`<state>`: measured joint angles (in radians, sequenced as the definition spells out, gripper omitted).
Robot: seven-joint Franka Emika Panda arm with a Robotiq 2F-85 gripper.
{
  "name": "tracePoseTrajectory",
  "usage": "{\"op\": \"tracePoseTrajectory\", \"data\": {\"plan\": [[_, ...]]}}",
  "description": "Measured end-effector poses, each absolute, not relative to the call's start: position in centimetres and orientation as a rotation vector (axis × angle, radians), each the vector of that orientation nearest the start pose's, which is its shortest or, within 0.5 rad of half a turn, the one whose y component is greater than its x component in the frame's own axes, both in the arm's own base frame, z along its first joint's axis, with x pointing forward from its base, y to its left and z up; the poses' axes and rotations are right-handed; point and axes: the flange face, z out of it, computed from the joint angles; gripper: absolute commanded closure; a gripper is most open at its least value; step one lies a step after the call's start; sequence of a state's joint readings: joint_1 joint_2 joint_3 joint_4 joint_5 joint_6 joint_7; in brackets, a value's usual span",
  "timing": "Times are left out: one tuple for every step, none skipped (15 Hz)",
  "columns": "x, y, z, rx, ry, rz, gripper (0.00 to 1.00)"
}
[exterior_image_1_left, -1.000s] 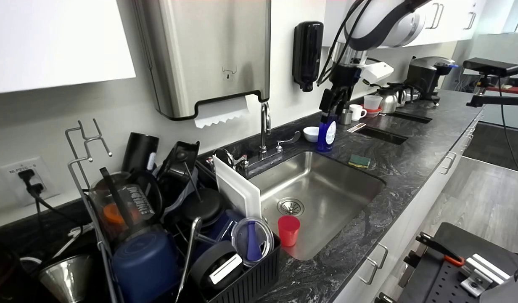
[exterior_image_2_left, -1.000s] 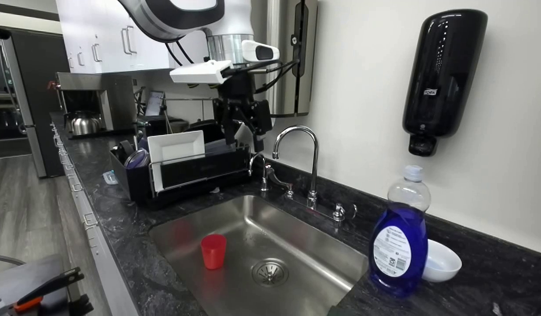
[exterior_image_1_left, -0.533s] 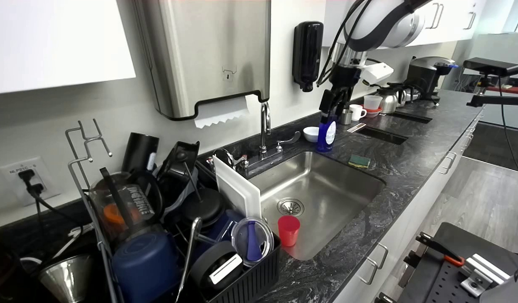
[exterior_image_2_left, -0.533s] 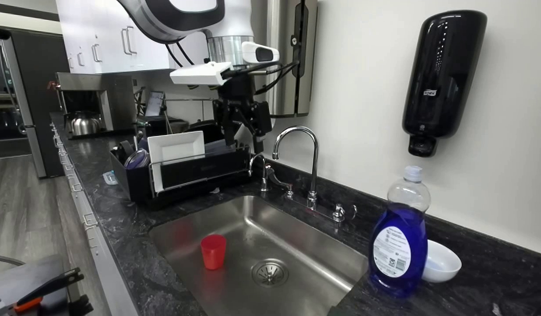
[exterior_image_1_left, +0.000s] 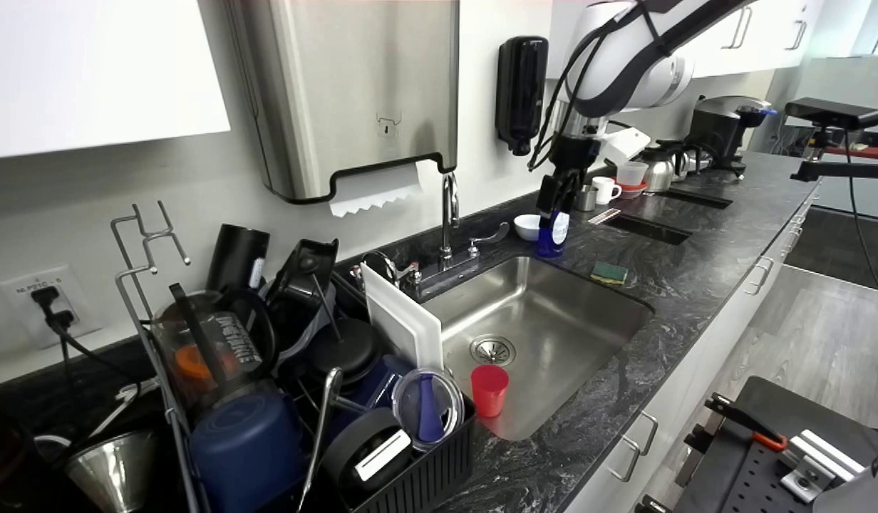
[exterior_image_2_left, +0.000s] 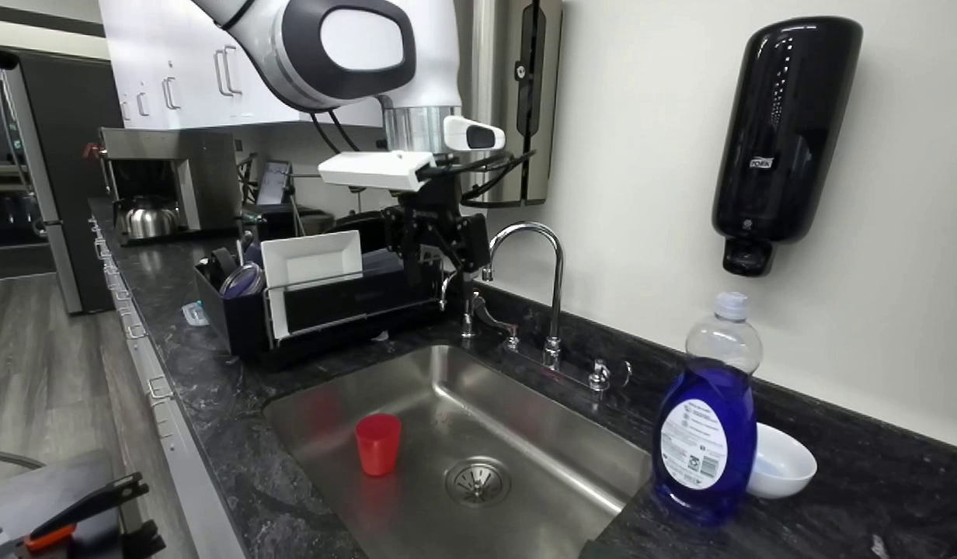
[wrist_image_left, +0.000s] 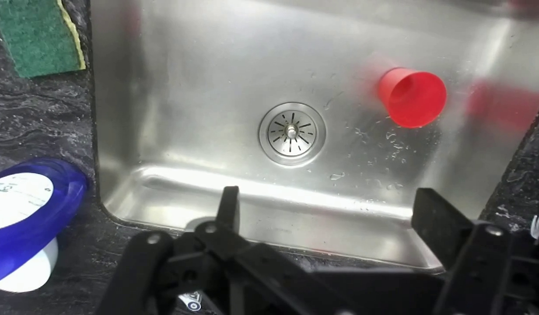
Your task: Move the right faucet handle forward
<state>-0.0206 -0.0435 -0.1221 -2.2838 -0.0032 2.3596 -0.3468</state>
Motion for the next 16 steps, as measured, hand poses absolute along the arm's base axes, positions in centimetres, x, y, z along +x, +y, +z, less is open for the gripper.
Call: {"op": "tracePoseTrajectory", "data": {"plan": [[52.1, -7.6, 37.5, -3.147, -0.35, -0.185, 0.0], [52.7, -7.9, 36.9, -3.15, -0.372, -0.192, 0.0], [53.2, -8.3, 36.2, -3.153, -0.392, -0.196, 0.0], [53.8, -8.8, 35.6, -3.156, -0.414, -0.202, 0.0], [54.3, -9.5, 35.1, -3.16, -0.431, -0.204, 0.0], [54.9, -10.1, 34.6, -3.163, -0.447, -0.205, 0.0], [55.4, -10.9, 34.2, -3.166, -0.461, -0.205, 0.0], [55.8, -11.6, 33.8, -3.17, -0.473, -0.207, 0.0], [56.3, -12.4, 33.5, -3.174, -0.483, -0.21, 0.0], [56.8, -13.1, 33.3, -3.178, -0.491, -0.214, 0.0], [57.3, -13.8, 33.0, -3.181, -0.498, -0.215, 0.0], [57.8, -14.4, 32.8, -3.185, -0.502, -0.217, 0.0], [58.3, -15.0, 32.6, -3.187, -0.508, -0.219, 0.0], [58.8, -15.4, 32.5, -3.19, -0.515, -0.221, 0.0], [59.3, -15.8, 32.3, -3.192, -0.522, -0.225, 0.0], [59.9, -16.1, 32.0, -3.194, -0.528, -0.227, 0.0]]}}
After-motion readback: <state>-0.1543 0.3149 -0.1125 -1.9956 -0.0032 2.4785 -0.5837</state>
